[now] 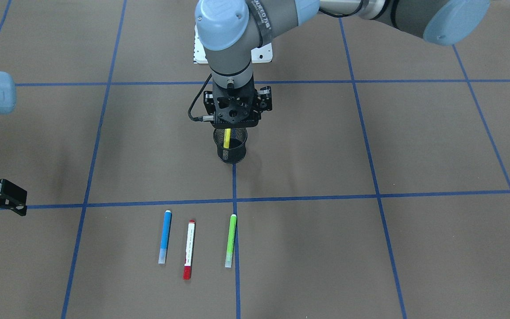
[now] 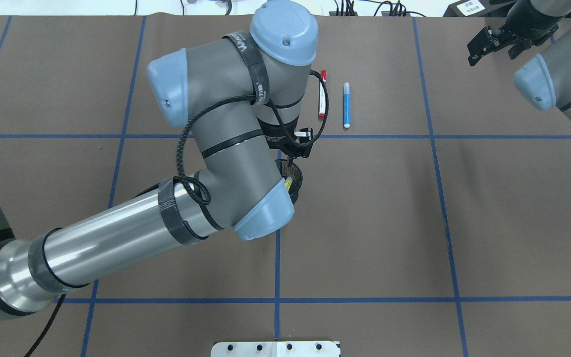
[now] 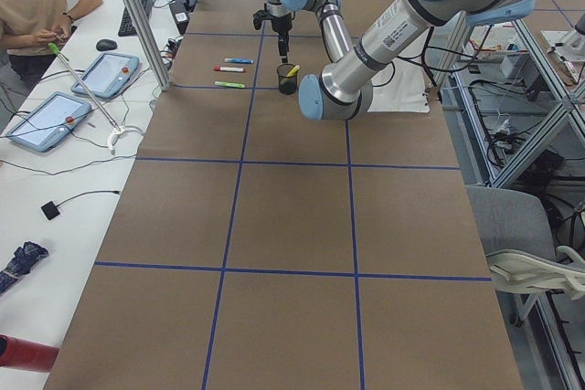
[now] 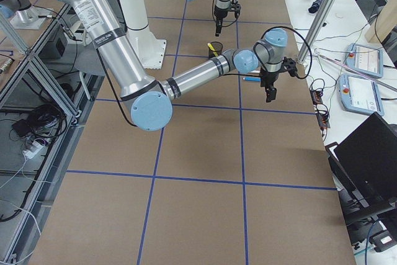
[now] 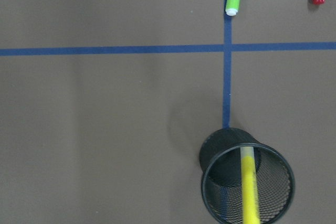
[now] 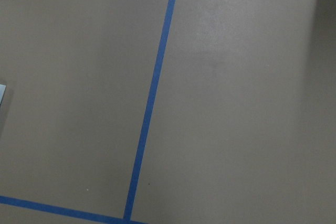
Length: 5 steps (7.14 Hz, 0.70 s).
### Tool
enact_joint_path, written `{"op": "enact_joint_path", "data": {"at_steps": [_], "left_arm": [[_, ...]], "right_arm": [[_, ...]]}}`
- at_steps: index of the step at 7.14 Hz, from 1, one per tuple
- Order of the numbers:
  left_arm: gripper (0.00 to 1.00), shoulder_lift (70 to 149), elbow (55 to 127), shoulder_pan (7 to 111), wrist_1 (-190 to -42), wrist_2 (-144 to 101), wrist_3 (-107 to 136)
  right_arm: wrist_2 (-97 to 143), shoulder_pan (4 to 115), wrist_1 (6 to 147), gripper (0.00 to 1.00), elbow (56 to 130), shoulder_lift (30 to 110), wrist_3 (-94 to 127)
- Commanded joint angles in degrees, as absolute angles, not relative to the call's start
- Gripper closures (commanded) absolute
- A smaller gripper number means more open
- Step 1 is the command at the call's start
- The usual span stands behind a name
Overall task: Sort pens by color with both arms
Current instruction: 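Lower the left gripper into the cup and grasp the yellow highlighter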
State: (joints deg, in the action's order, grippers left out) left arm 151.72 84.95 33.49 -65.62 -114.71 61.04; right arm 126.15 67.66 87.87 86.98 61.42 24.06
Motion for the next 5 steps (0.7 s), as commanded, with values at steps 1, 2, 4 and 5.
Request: {"op": "enact_joint_path", "data": {"at_steps": [1, 2, 4, 5], "left_arm": [[0.52, 152.8, 82.3, 31.3, -67.0, -114.3, 60.6], [0.53, 152.6, 81.7, 30.8, -67.7, -114.3, 60.5], [0.46, 152.7, 78.9, 30.7, -70.7, -114.3, 60.4], [0.46, 152.8, 78.1, 30.7, -71.8, -114.3, 60.4]], "right_arm": [[125.9, 67.7, 87.8, 0.00, 87.2, 61.7, 23.8], [125.9, 67.7, 87.8, 0.00, 87.2, 61.6, 23.7], [125.9, 67.7, 87.7, 0.00, 87.1, 61.4, 23.7], [125.9, 67.6, 87.7, 0.00, 87.2, 61.4, 23.7]]}}
